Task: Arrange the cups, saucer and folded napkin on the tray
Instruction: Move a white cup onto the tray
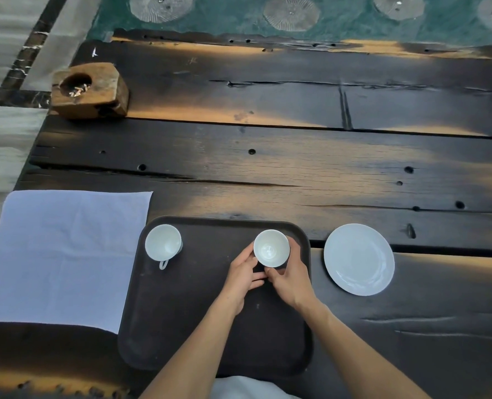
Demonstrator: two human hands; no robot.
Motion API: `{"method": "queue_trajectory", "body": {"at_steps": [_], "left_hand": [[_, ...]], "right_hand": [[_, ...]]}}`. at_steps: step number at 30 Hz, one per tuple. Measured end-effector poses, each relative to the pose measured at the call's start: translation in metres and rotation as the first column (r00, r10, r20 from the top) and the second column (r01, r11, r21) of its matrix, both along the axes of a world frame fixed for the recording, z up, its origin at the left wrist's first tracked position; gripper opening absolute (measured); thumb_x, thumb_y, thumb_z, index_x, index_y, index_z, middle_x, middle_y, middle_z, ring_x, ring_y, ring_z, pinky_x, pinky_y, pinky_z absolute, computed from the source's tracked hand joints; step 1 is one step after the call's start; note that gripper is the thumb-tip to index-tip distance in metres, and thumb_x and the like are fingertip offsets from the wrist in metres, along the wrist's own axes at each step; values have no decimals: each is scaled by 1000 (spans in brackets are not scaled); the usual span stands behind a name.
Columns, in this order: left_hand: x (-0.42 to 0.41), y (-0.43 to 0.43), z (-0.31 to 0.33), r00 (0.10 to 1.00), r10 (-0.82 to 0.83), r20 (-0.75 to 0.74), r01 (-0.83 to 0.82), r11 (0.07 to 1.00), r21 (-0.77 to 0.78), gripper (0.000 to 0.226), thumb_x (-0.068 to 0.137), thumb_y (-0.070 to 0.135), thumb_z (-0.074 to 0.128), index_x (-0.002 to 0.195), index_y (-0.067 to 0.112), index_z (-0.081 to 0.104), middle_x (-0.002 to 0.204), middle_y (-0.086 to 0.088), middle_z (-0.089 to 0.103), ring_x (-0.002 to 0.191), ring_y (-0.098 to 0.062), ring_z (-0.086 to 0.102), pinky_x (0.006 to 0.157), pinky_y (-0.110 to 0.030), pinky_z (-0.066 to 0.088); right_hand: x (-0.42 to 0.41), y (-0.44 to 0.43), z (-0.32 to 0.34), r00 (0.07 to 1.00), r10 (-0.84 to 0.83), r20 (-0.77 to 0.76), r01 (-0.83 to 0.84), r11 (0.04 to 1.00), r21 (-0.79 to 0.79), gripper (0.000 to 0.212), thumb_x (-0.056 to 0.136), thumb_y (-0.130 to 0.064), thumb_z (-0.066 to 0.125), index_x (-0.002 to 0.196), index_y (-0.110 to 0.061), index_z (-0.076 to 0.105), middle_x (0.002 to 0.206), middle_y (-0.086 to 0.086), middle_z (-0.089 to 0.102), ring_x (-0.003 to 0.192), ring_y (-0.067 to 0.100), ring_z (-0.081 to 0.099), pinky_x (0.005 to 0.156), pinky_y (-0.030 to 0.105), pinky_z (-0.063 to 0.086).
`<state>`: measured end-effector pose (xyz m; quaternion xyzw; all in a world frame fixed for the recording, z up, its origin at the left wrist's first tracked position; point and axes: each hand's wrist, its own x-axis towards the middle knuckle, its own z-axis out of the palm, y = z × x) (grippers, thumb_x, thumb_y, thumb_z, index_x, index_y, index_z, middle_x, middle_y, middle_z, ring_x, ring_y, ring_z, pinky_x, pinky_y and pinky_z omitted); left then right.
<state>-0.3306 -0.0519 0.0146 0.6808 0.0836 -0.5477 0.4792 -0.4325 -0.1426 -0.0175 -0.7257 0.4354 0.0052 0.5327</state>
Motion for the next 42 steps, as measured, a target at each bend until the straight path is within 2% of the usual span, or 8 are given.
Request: {"method": "queue_trajectory", "body": {"at_steps": [4, 8, 14, 21, 29, 33, 37, 42], "left_hand": [[-2, -4, 0, 1000, 1, -6, -1, 1000, -22, 37, 109, 22, 42, 133, 47, 54, 108, 28, 65, 99, -18, 74, 97, -38, 57], [-3, -6, 0, 1000, 6, -9, -7, 999, -32, 37, 109, 23, 43, 133, 48, 54, 110, 27, 65, 99, -17, 74, 97, -38, 58], [-3, -7, 0, 1000, 4, 7, -4, 999, -33, 34, 108, 24, 44, 128, 50, 54, 115, 24, 66, 100, -17, 73, 99, -40, 57], [-3, -9, 1, 1000, -1, 19, 1, 1000, -29, 37, 108, 24, 44, 137, 44, 55, 123, 15, 69, 100, -18, 76, 96, -38, 58], [-4, -13, 4, 999, -3, 40, 4, 1000, -19, 43, 107, 15, 41, 142, 37, 54, 112, 23, 68, 99, -16, 74, 94, -37, 58], [-7, -12, 7, 999, -4, 36, 4, 1000, -18, 44, 108, 17, 42, 148, 35, 50, 124, 12, 67, 106, -19, 72, 97, -38, 57], [-12, -8, 9, 999, -7, 37, 8, 1000, -20, 44, 108, 20, 43, 151, 32, 47, 131, 5, 65, 111, -23, 71, 99, -38, 56], [-20, 0, 16, 999, 11, 50, -11, 1000, -16, 43, 106, 24, 48, 148, 28, 50, 115, 7, 71, 108, -23, 71, 103, -41, 54]], "right_hand": [[1, -1, 0, 1000, -17, 6, 17, 1000, -10, 78, 85, -11, 65, 149, -29, 25, 114, -38, 49, 107, 5, 59, 92, 24, 46], [1, -4, -1, 999, -31, 8, 31, 1000, -6, 79, 86, -9, 65, 150, -27, 24, 114, -40, 45, 102, -8, 56, 85, 10, 39], [2, -4, -4, 999, -39, 23, 39, 999, -13, 78, 86, -10, 66, 150, -25, 25, 116, -42, 43, 104, -5, 54, 84, 3, 37], [3, -6, -8, 999, -47, 21, 47, 999, 4, 83, 82, -18, 72, 150, -29, 26, 125, -30, 49, 117, 3, 52, 93, 18, 40], [4, -5, -12, 998, -54, 26, 54, 999, 10, 84, 81, -26, 74, 149, -30, 27, 127, -19, 56, 115, 5, 57, 93, 22, 44], [3, -6, -11, 999, -43, 21, 43, 999, 19, 86, 82, -24, 74, 151, -30, 24, 124, -20, 56, 114, 6, 57, 92, 20, 45], [1, -7, -4, 1000, -18, 3, 18, 999, 36, 97, 84, -25, 75, 157, -28, 11, 127, -16, 56, 102, 1, 57, 77, 3, 39], [-5, -3, -1, 1000, -21, 19, 19, 997, 73, 110, 80, -37, 79, 159, -32, 3, 135, -14, 56, 103, 6, 65, 86, 20, 47]]}}
